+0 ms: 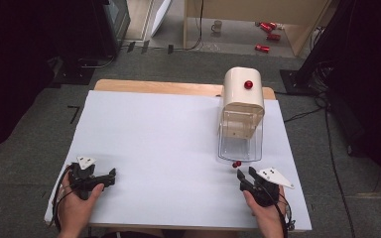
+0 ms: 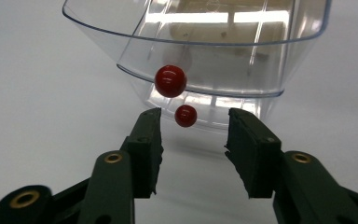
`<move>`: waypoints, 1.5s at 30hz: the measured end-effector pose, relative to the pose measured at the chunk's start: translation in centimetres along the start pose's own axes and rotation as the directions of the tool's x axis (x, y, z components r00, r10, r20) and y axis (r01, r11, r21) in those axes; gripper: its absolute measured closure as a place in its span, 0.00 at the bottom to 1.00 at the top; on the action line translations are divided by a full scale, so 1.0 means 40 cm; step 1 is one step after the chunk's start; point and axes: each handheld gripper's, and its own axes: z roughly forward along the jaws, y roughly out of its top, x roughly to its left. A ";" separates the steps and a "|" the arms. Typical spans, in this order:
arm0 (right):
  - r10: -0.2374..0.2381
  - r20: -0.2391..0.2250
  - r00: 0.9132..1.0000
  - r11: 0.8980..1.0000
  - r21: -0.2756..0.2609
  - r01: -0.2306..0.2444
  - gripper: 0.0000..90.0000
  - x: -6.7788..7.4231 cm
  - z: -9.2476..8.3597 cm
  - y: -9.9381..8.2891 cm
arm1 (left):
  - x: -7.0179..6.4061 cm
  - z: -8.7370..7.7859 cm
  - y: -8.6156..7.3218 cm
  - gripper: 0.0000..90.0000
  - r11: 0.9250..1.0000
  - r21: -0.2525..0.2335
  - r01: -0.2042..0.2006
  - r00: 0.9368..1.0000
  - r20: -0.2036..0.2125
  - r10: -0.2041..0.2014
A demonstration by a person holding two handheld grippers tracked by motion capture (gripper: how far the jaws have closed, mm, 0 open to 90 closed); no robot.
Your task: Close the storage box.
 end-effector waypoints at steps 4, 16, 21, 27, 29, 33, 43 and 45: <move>0.004 -0.009 1.000 1.000 0.005 -0.004 0.72 0.010 0.008 0.003 | 0.000 0.000 0.000 0.00 1.000 0.000 0.000 1.000 0.000 0.000; 0.036 -0.009 0.999 0.999 -0.016 -0.036 0.81 0.027 0.028 0.021 | 0.000 0.000 0.000 0.00 1.000 0.000 -0.001 1.000 0.001 0.001; 0.041 -0.001 0.999 0.999 -0.017 -0.041 0.83 0.032 0.032 0.022 | 0.000 0.000 0.000 0.00 1.000 0.000 0.000 1.000 0.001 0.000; 0.044 -0.008 0.999 0.999 -0.009 -0.044 0.83 0.029 0.030 0.025 | 0.000 0.000 0.000 0.00 1.000 0.000 0.000 1.000 0.001 0.000; 0.039 -0.011 0.999 0.999 -0.009 -0.039 0.83 0.030 0.028 0.028 | 0.000 0.000 0.000 0.00 1.000 0.000 0.000 1.000 0.001 0.000; 0.030 -0.013 0.999 1.000 -0.008 -0.031 0.83 0.031 0.022 0.038 | 0.000 0.000 0.000 0.00 1.000 -0.001 0.001 1.000 0.000 -0.001; 0.024 -0.002 1.000 1.000 -0.018 -0.024 0.83 0.028 0.010 0.078 | 0.000 0.000 0.000 0.00 1.000 0.000 0.000 1.000 0.000 0.000; 0.022 0.002 1.000 0.999 -0.023 -0.022 0.83 0.026 0.006 0.092 | 0.000 0.000 0.000 0.00 1.000 0.000 0.000 1.000 0.000 0.000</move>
